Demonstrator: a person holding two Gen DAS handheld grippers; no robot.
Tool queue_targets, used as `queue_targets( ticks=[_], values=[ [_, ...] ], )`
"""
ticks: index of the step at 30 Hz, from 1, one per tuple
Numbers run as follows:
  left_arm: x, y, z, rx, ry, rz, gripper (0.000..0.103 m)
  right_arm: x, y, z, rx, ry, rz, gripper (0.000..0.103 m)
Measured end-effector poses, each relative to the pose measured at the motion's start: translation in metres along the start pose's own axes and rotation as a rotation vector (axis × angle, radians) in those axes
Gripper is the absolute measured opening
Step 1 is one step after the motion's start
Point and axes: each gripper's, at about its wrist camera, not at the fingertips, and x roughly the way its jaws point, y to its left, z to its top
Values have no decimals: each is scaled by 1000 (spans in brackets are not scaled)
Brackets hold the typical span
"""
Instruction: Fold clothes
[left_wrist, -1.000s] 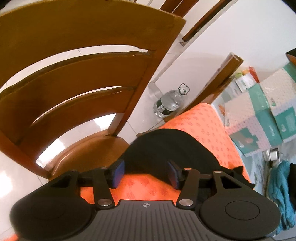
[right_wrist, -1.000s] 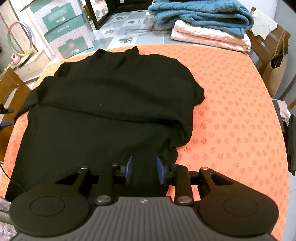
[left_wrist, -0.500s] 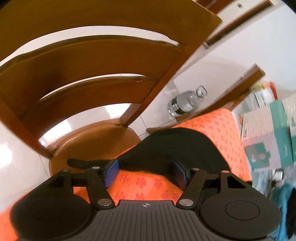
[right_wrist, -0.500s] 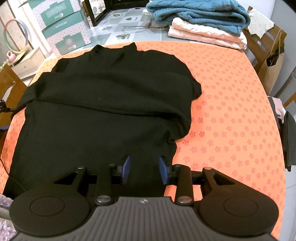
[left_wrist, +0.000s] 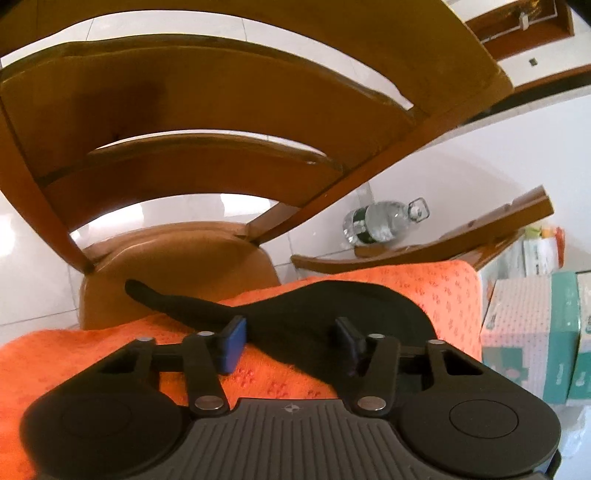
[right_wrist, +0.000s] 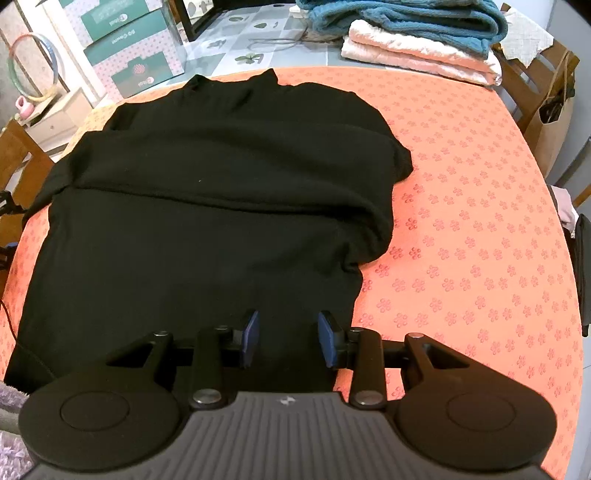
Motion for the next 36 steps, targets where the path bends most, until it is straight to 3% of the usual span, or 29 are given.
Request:
queue_targets(
  ticks=[1, 4, 11, 15, 18, 24, 30, 36],
  values=[
    [0, 1, 0, -7, -6, -18, 33, 0, -1, 0, 2, -1, 0, 40],
    [-2, 0, -1, -14, -26, -55, 17, 1, -3, -1, 3, 3, -2, 40],
    [-15, -6, -5, 11, -75, -140, 15, 1, -5, -3, -14, 2, -21, 40],
    [-35, -22, -11, 87, -112, -181, 15, 0, -6, -4, -11, -5, -25, 40],
    [-56, -40, -21, 201, -171, -230, 15, -1, -6, -7, -6, -9, -26, 40],
    [-100, -94, -62, 600, -272, -338, 15, -3, -3, -11, -14, -16, -29, 40],
    [-112, -134, -129, 1040, -333, -326, 15, -6, -2, -14, -7, -26, -30, 40],
    [-91, -138, -182, 1297, -272, -276, 15, -8, -2, -17, 3, -31, -33, 42]
  ],
)
